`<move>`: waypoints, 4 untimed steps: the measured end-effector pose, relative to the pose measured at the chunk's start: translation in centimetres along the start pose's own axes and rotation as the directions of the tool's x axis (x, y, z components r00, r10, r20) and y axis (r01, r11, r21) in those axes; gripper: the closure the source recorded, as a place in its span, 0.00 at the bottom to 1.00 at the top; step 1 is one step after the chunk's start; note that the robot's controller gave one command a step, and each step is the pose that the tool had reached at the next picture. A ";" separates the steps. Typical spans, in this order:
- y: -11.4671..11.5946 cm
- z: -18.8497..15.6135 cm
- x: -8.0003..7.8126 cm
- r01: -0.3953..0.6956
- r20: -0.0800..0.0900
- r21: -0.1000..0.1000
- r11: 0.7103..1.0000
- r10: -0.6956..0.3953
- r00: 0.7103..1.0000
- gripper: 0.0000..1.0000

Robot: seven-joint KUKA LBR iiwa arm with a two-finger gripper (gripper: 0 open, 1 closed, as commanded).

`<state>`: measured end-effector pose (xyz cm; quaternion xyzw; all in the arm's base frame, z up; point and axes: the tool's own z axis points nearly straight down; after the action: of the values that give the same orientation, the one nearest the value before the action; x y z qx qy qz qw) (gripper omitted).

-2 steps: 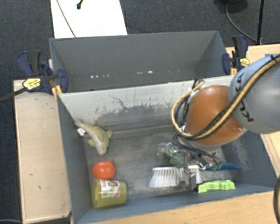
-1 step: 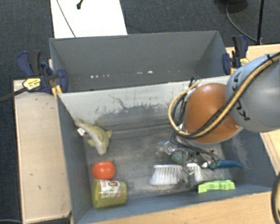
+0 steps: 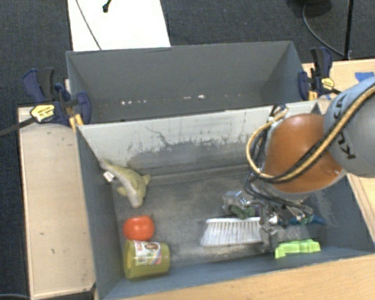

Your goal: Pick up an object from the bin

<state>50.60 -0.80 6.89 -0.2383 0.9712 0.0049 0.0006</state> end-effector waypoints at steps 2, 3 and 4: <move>-8.0 -0.3 4.6 0.133 0.004 0.008 0.991 -0.133 0.991 0.00; -13.2 -0.1 7.2 0.110 0.014 -0.021 0.994 -0.110 0.994 1.00; -13.1 -0.2 7.2 0.092 0.011 -0.013 0.996 -0.092 0.996 1.00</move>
Offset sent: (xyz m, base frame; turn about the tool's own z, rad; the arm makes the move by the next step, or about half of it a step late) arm -0.0022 -0.1156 0.0011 -0.1431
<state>50.29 -15.72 6.95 -0.2826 0.9591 0.0126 0.0041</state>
